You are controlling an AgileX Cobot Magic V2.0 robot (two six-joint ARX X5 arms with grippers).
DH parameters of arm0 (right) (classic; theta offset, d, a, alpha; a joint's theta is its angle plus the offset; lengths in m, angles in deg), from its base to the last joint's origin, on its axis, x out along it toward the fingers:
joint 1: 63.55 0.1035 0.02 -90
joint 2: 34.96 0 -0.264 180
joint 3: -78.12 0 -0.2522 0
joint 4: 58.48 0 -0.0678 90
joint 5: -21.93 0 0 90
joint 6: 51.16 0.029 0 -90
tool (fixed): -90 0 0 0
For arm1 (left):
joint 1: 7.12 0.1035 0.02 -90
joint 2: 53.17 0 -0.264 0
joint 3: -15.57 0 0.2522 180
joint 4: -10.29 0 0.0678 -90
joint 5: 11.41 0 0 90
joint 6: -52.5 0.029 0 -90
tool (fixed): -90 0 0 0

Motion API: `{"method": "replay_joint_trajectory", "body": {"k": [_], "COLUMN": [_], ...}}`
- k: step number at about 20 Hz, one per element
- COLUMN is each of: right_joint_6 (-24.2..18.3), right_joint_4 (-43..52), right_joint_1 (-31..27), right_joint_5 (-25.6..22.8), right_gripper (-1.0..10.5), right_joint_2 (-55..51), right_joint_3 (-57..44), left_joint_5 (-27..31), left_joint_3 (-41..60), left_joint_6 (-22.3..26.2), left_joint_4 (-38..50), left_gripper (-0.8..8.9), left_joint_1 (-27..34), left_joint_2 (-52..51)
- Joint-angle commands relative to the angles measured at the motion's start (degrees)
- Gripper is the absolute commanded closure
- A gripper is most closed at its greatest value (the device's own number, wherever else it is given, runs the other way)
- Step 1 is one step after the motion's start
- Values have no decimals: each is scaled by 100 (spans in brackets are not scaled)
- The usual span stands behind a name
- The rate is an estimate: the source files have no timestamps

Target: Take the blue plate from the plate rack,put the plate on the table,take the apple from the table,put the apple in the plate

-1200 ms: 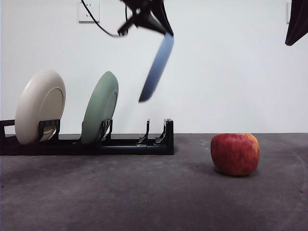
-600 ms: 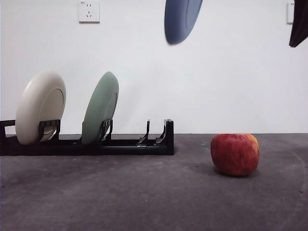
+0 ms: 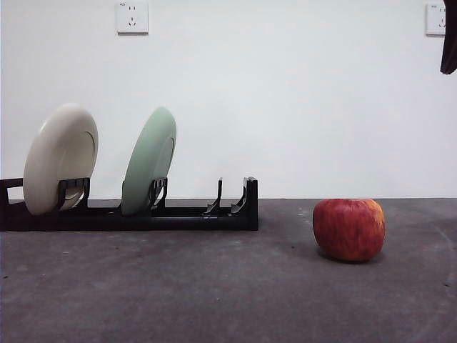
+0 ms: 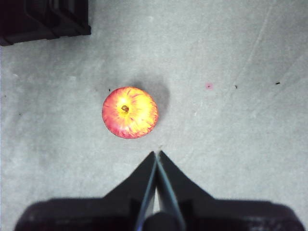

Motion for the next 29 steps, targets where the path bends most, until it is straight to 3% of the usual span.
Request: {"method": "replay_joint_trajectory", "body": {"k": [1, 4, 6, 11, 14, 21, 29], "right_joint_6": [-20, -17, -17, -15, -17, -20, -20], "right_joint_4": [22, 9, 9, 26, 24, 22, 20], "right_joint_1": [7, 11, 11, 11, 11, 11, 11], "right_joint_5": [-2, 0, 0, -2, -2, -2, -2], "right_gripper": [946, 946, 946, 946, 946, 946, 946], "right_joint_2": [2, 2, 2, 2, 2, 2, 2], "right_joint_3": [28, 28, 28, 28, 28, 28, 28], "left_joint_5": [393, 682, 1187, 1738, 1495, 1585, 1578], "left_joint_3": [850, 1961, 2667, 4096, 4861, 5099, 5099], "left_joint_6": [-87, -129, -125, 37, 341, 699, 599], "left_joint_4": [13, 13, 13, 105, 1379, 2107, 2232], "left_gripper": [821, 820, 820, 820, 821, 821, 812], "left_joint_1": [-72, -286, -525, -940, -1064, -1130, -1130], "left_joint_2": [-332, -721, -761, -310, -44, 1141, 2131]}}
